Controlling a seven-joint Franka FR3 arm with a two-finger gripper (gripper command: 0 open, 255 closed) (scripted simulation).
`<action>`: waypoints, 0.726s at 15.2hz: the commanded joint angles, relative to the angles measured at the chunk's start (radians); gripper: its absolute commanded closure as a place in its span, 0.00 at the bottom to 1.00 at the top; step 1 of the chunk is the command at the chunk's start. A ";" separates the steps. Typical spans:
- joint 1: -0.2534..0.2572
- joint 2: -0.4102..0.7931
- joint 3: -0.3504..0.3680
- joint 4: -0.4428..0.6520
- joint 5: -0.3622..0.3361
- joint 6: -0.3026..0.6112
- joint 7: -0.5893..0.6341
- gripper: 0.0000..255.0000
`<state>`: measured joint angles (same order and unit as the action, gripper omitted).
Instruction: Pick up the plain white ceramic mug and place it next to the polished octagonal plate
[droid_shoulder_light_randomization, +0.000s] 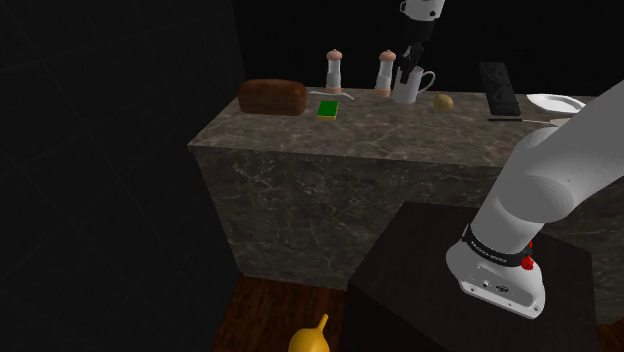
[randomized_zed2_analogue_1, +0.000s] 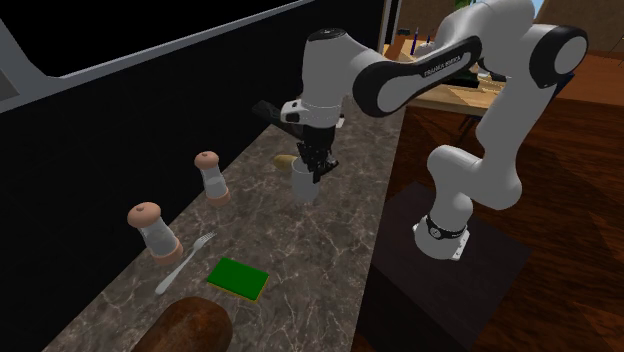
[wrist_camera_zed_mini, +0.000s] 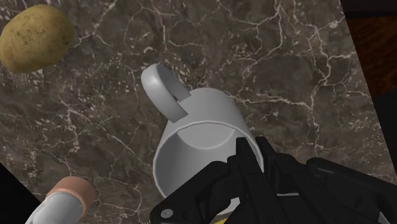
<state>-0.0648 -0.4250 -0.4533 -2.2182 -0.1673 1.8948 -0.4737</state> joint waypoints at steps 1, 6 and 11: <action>0.001 0.000 0.003 0.023 0.002 -0.023 0.000 1.00; 0.005 0.000 0.011 0.089 0.007 -0.090 -0.001 1.00; 0.009 0.005 0.018 0.161 0.014 -0.156 -0.003 1.00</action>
<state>-0.0568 -0.4197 -0.4378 -2.0718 -0.1546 1.7532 -0.4769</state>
